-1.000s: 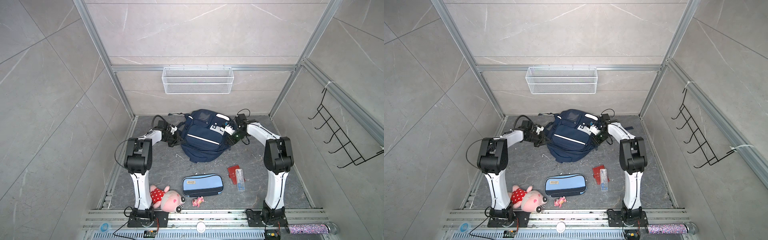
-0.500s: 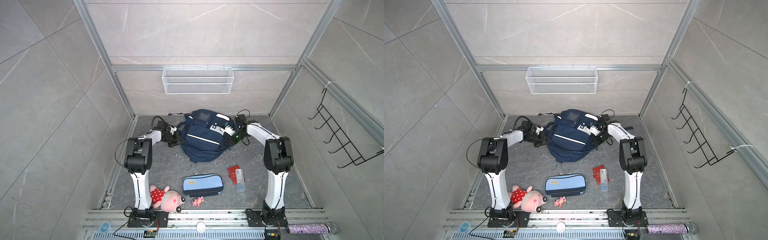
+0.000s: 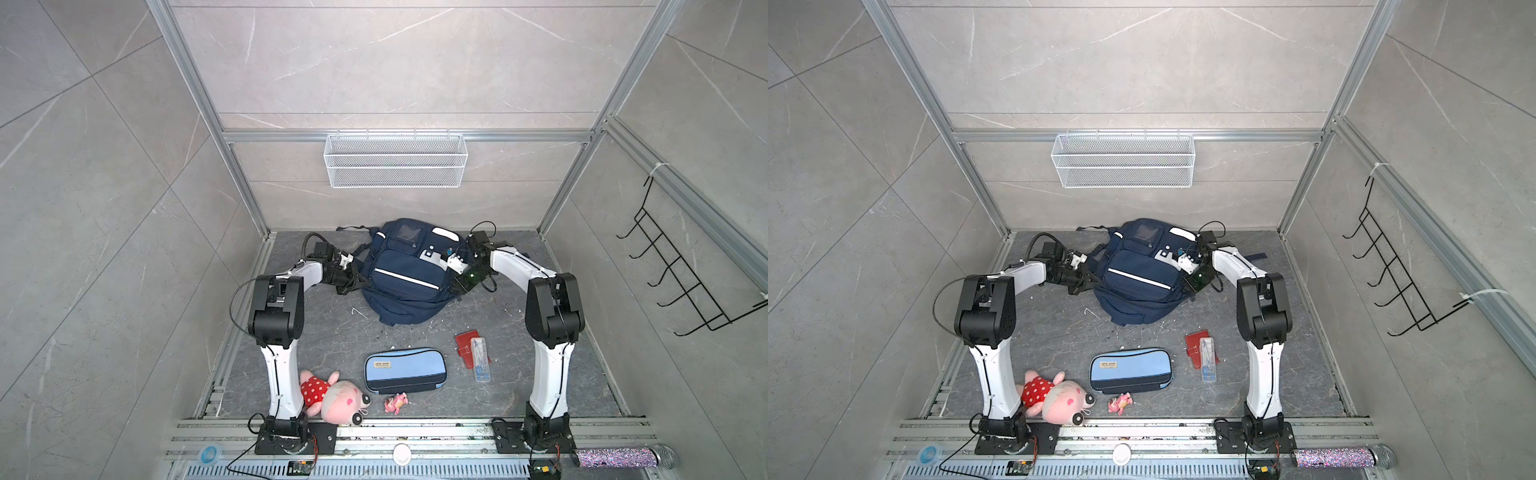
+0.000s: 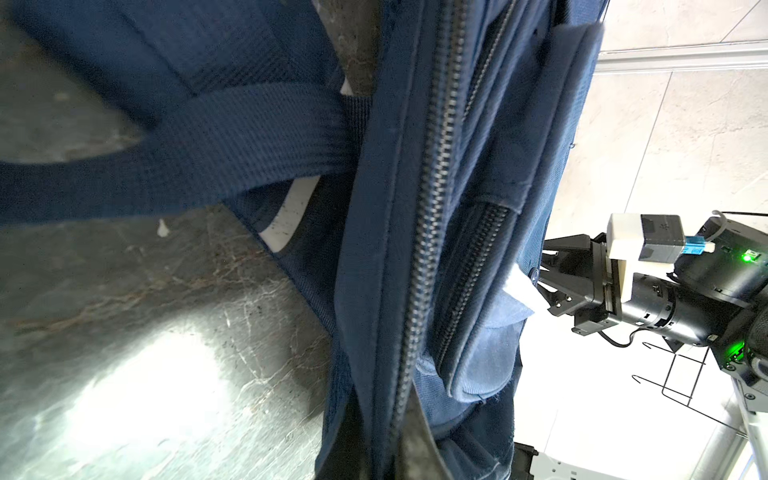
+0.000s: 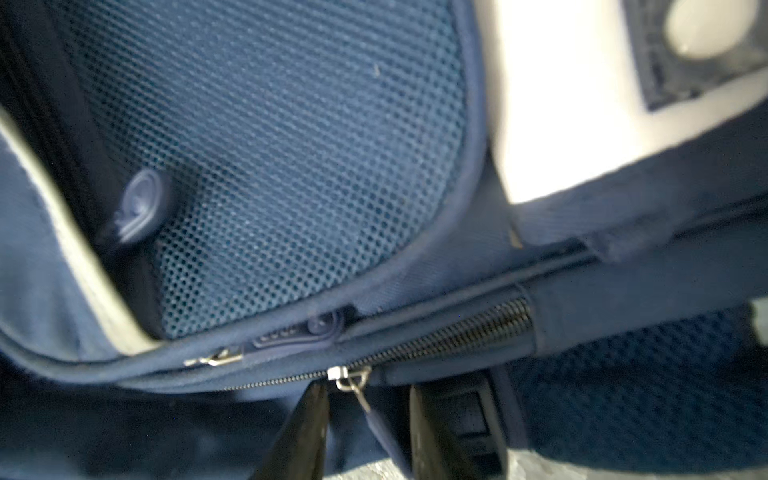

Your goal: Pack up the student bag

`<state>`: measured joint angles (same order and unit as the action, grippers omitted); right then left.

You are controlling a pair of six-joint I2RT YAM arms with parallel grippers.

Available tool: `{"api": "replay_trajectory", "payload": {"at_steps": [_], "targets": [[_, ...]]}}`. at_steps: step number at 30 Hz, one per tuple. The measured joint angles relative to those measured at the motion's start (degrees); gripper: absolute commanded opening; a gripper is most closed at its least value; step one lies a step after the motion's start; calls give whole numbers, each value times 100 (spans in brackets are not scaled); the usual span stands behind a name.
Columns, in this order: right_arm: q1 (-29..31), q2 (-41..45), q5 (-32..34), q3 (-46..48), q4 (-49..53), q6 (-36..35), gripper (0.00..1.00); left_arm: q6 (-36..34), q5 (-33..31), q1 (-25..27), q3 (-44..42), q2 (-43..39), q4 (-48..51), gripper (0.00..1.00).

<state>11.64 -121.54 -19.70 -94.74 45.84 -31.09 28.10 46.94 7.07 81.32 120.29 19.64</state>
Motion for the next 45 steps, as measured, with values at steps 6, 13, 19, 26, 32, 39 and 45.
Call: {"api": "replay_trajectory", "payload": {"at_steps": [6,13,19,26,32,39,45], "targets": [[48,0,120,22,-11,-46,14,42,26,-9,-37,0,-66,0],[129,4,369,98,-76,42,0,92,39,-9,-63,0,-125,0],[433,393,850,629,-393,37,0,422,125,-26,-229,-11,-398,0],[1060,1333,1239,1668,-555,361,0,1176,166,-20,-881,-271,-1115,0],[1040,1698,935,2028,-621,992,0,1373,133,74,-1204,-448,-1333,0],[977,1700,682,1980,-619,1860,0,1325,-442,426,-1753,-1060,-1349,0],[909,1508,767,1698,-343,2107,0,1036,-1078,942,-2280,-1755,-896,64]]}}
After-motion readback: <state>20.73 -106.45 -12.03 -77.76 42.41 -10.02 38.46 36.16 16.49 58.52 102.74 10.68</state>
